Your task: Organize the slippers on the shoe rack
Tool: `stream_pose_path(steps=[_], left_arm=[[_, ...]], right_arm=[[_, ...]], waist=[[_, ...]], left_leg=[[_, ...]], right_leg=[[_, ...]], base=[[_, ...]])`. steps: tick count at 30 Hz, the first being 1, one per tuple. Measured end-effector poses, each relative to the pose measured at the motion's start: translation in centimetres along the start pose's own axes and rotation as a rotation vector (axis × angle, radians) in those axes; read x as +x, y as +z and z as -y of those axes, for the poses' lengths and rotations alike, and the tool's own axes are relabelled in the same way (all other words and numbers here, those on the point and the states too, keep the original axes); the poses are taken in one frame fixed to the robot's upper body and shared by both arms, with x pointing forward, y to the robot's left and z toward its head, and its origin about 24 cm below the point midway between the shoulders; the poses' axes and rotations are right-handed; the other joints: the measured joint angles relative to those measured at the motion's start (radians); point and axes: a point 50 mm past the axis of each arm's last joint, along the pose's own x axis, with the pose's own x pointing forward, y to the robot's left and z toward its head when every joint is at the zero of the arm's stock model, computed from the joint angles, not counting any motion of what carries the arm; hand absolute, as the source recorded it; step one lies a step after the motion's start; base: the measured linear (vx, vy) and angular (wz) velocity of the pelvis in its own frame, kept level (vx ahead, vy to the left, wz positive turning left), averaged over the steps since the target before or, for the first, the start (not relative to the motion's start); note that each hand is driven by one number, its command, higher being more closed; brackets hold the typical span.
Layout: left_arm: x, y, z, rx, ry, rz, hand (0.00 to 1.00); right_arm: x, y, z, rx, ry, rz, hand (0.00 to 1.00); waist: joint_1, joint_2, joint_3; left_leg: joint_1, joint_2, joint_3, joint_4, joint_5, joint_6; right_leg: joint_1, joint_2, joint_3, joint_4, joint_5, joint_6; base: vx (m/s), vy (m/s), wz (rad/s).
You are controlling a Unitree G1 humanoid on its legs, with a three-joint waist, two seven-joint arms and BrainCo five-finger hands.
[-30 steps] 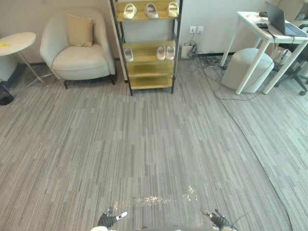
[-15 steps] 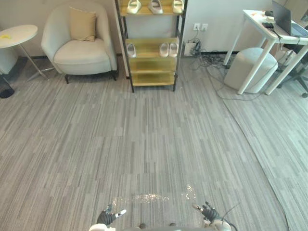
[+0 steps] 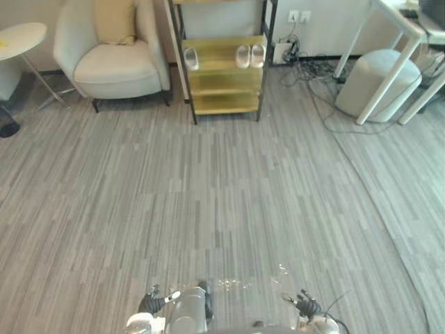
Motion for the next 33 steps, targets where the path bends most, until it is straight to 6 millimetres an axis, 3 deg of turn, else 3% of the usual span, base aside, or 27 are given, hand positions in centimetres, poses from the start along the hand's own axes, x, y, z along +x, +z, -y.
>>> stream_pose_path(steps=[1, 2, 3, 4, 5, 6, 7, 8, 10, 12, 13, 14, 15, 16, 17, 19, 20, 21, 23, 24, 26, 28, 29, 30, 31, 32, 33], left_arm=[[0.0, 0.1, 0.0, 0.000, 0.000, 0.001, 0.00], [0.0, 0.0, 0.0, -0.006, 0.001, -0.005, 0.00], [-0.1, -0.3, -0.1, -0.002, 0.002, -0.012, 0.00], [-0.1, -0.3, -0.1, 0.003, 0.001, -0.012, 0.00], [0.0, -0.1, -0.1, 0.022, -0.005, -0.006, 0.00], [0.1, 0.1, 0.0, 0.027, -0.009, -0.002, 0.00], [0.1, 0.4, 0.2, 0.030, -0.017, 0.005, 0.00], [0.3, 1.0, 0.8, 0.034, -0.034, 0.023, 0.00], [0.5, 1.7, 1.8, 0.026, -0.057, 0.041, 0.00], [0.6, 2.5, 3.1, 0.008, -0.085, 0.061, 0.00], [0.7, 2.8, 3.6, 0.000, -0.098, 0.067, 0.00], [0.6, 2.5, 4.0, -0.012, -0.105, 0.060, 0.00], [0.5, 2.2, 3.9, -0.015, -0.101, 0.052, 0.00], [0.3, 1.7, 3.9, -0.018, -0.100, 0.038, 0.00], [0.2, 1.3, 5.0, -0.050, -0.120, 0.017, 0.00], [0.1, 1.3, 5.8, -0.079, -0.129, 0.015, 0.00], [0.0, 1.3, 6.3, -0.111, -0.133, 0.013, 0.00], [0.1, 1.4, 6.2, -0.129, -0.125, 0.014, 0.00], [0.2, 1.7, 5.9, -0.148, -0.113, 0.023, 0.00], [0.2, 2.0, 5.9, -0.154, -0.112, 0.034, 0.00], [0.2, 2.6, 5.8, -0.164, -0.111, 0.067, 0.00], [0.3, 3.3, 5.6, -0.159, -0.111, 0.099, 0.00], [0.4, 3.8, 5.5, -0.158, -0.108, 0.118, 0.00], [0.4, 3.8, 5.4, -0.158, -0.107, 0.119, 0.00], [0.4, 3.8, 5.4, -0.157, -0.107, 0.120, 0.00], [0.3, 3.6, 5.5, -0.151, -0.111, 0.116, 0.00], [0.3, 3.4, 5.3, -0.148, -0.107, 0.109, 0.00]], right_arm=[[0.0, 0.1, -0.1, -0.001, 0.003, 0.004, 0.00], [0.1, 0.5, -0.2, -0.002, 0.005, 0.011, 0.00], [0.2, 0.6, -0.2, -0.001, 0.006, 0.015, 0.00], [0.2, 0.6, -0.2, -0.001, 0.007, 0.016, 0.00], [0.2, 0.7, -0.3, -0.001, 0.012, 0.021, 0.00], [0.2, 0.8, -0.3, -0.001, 0.015, 0.023, 0.00], [0.2, 1.0, -0.3, -0.003, 0.017, 0.029, 0.00], [0.4, 1.4, -0.3, -0.006, 0.020, 0.042, 0.00], [0.4, 2.1, -0.3, -0.008, 0.023, 0.068, 0.00], [0.5, 2.8, 0.1, -0.017, 0.015, 0.094, 0.00], [0.5, 3.0, 0.3, -0.016, 0.011, 0.099, 0.00], [0.4, 3.1, 0.4, -0.014, 0.008, 0.106, 0.00], [0.4, 2.9, 0.5, -0.012, 0.008, 0.104, 0.00], [0.2, 2.4, 0.6, -0.003, 0.004, 0.099, 0.00], [0.4, 3.2, 1.1, -0.001, -0.008, 0.118, 0.00], [0.4, 3.4, 1.7, -0.010, -0.018, 0.120, 0.00], [0.4, 3.5, 2.0, -0.013, -0.023, 0.121, 0.00], [0.4, 3.4, 2.0, -0.018, -0.022, 0.116, 0.00], [0.3, 3.0, 1.8, -0.005, -0.021, 0.096, 0.00], [0.2, 2.5, 1.9, 0.005, -0.026, 0.083, 0.00], [0.1, 1.7, 2.1, 0.035, -0.040, 0.052, 0.00], [0.2, 1.7, 2.0, 0.045, -0.041, 0.051, 0.00], [0.1, 1.4, 1.8, 0.051, -0.039, 0.040, 0.00], [0.1, 1.3, 1.7, 0.053, -0.038, 0.039, 0.00], [0.1, 1.2, 1.7, 0.053, -0.037, 0.035, 0.00], [0.1, 1.2, 2.0, 0.041, -0.042, 0.034, 0.00], [0.1, 1.0, 2.0, 0.039, -0.044, 0.025, 0.00]], waist=[[0.002, -0.002, 0.000], [0.008, -0.002, 0.001], [0.009, -0.006, 0.004], [0.007, -0.006, 0.004], [0.003, -0.005, 0.006], [0.001, -0.005, 0.006], [-0.002, -0.001, 0.007], [-0.006, 0.007, 0.010], [-0.010, 0.022, 0.019], [-0.030, 0.041, 0.030], [-0.040, 0.042, 0.031], [-0.055, 0.037, 0.029], [-0.061, 0.032, 0.028], [-0.067, 0.016, 0.020], [-0.074, 0.069, 0.017], [-0.077, 0.102, 0.004], [-0.069, 0.128, 0.014], [-0.066, 0.128, 0.023], [-0.062, 0.131, 0.035], [-0.060, 0.127, 0.040], [-0.050, 0.118, 0.041], [-0.031, 0.112, 0.044], [-0.021, 0.094, 0.054], [-0.020, 0.091, 0.055], [-0.015, 0.088, 0.052], [0.004, 0.098, 0.046], [0.013, 0.090, 0.040]], left_leg=[[0.001, -0.003, 0.003, 0.009, -0.015, 0.005], [0.035, -0.003, 0.019, 0.013, -0.042, 0.015], [0.106, -0.003, 0.034, -0.003, -0.058, 0.030], [0.129, -0.004, 0.035, -0.012, -0.064, 0.033], [0.211, -0.007, 0.033, -0.047, -0.076, 0.038], [0.247, -0.008, 0.029, -0.071, -0.076, 0.038], [0.310, -0.003, 0.022, -0.124, -0.076, 0.039], [0.374, 0.012, 0.020, -0.173, -0.076, 0.038], [0.424, 0.040, 0.018, -0.204, -0.076, 0.038], [0.455, 0.078, 0.001, -0.213, -0.076, 0.038], [0.471, 0.092, -0.008, -0.214, -0.076, 0.038], [0.506, 0.100, -0.022, -0.214, -0.085, 0.024], [0.525, 0.100, -0.035, -0.213, -0.096, 0.005], [0.562, 0.094, -0.061, -0.207, -0.124, -0.039], [0.592, 0.153, -0.096, -0.162, -0.145, -0.068], [0.537, 0.185, -0.136, -0.039, -0.124, -0.094], [0.471, 0.213, -0.168, 0.140, -0.066, -0.134], [0.392, 0.232, -0.194, 0.328, 0.042, -0.163], [0.298, 0.259, -0.175, 0.549, 0.002, -0.168], [0.237, 0.260, -0.137, 0.626, -0.049, -0.141], [0.137, 0.243, -0.050, 0.592, -0.105, -0.096], [0.033, 0.186, 0.015, 0.372, -0.120, -0.075], [0.020, 0.117, 0.021, 0.147, -0.077, -0.052], [0.020, 0.105, 0.019, 0.101, -0.061, -0.053], [0.025, 0.069, 0.015, -0.076, 0.008, -0.062], [0.025, 0.065, 0.007, -0.186, 0.111, -0.053], [0.032, 0.062, -0.002, -0.173, 0.174, -0.026]], right_leg=[[-0.017, -0.006, 0.002, 0.039, -0.004, 0.005], [-0.077, -0.018, 0.028, 0.213, -0.008, 0.013], [-0.146, -0.031, 0.061, 0.421, 0.009, 0.060], [-0.165, -0.034, 0.067, 0.498, 0.018, 0.085], [-0.228, -0.028, 0.070, 0.697, 0.007, 0.115], [-0.247, -0.027, 0.053, 0.742, -0.003, 0.095], [-0.276, -0.027, -0.006, 0.770, -0.030, 0.043], [-0.318, -0.020, -0.082, 0.732, -0.064, -0.019], [-0.377, 0.006, -0.131, 0.626, -0.081, -0.051], [-0.458, 0.044, -0.134, 0.434, -0.032, -0.059], [-0.492, 0.057, -0.111, 0.302, 0.053, -0.056], [-0.497, 0.071, -0.065, 0.134, 0.177, -0.050], [-0.493, 0.070, -0.044, 0.075, 0.228, -0.042], [-0.484, 0.055, -0.010, 0.053, 0.307, -0.034], [-0.497, 0.086, -0.035, 0.193, 0.315, -0.077], [-0.494, 0.101, -0.062, 0.243, 0.246, -0.104], [-0.449, 0.120, -0.082, 0.250, 0.208, -0.117], [-0.389, 0.136, -0.085, 0.217, 0.177, -0.132], [-0.287, 0.156, -0.087, 0.160, 0.153, -0.152], [-0.218, 0.163, -0.088, 0.116, 0.146, -0.155], [-0.126, 0.163, -0.088, 0.036, 0.140, -0.152], [-0.065, 0.153, -0.067, -0.015, 0.125, -0.138], [-0.033, 0.127, -0.057, -0.028, 0.102, -0.121], [-0.027, 0.121, -0.056, -0.029, 0.098, -0.118], [-0.012, 0.113, -0.049, -0.044, 0.081, -0.100], [0.018, 0.126, -0.023, -0.058, 0.062, -0.074], [0.034, 0.124, -0.006, -0.058, 0.050, -0.064]], base=[[0.59, 0.253, -0.15], [0.47, 0.218, -0.29], [0.47, 0.204, -0.25], [0.49, 0.142, -0.09], [0.40, 0.072, 0.06], [0.51, 0.058, 0.08], [0.50, 0.027, 0.04], [0.58, -0.010, 0.04], [0.46, -0.069, 0.06], [0.46, -0.144, 0.21], [0.59, -0.251, 0.37], [0.62, -0.285, 0.39], [0.56, -0.319, 0.49], [0.56, -0.327, 0.49], [0.53, -0.317, 0.49], [0.50, -0.312, 0.40], [0.59, -0.376, 0.33], [0.58, -0.304, 0.15], [0.46, -0.180, 0.04], [0.41, -0.146, 0.04], [0.38, -0.098, -0.08], [0.44, 0.041, -0.33], [0.45, 0.092, -0.25], [0.45, 0.118, -0.13], [0.35, 0.114, -0.33], [0.49, 0.192, -0.51], [0.56, 0.193, -0.54]])
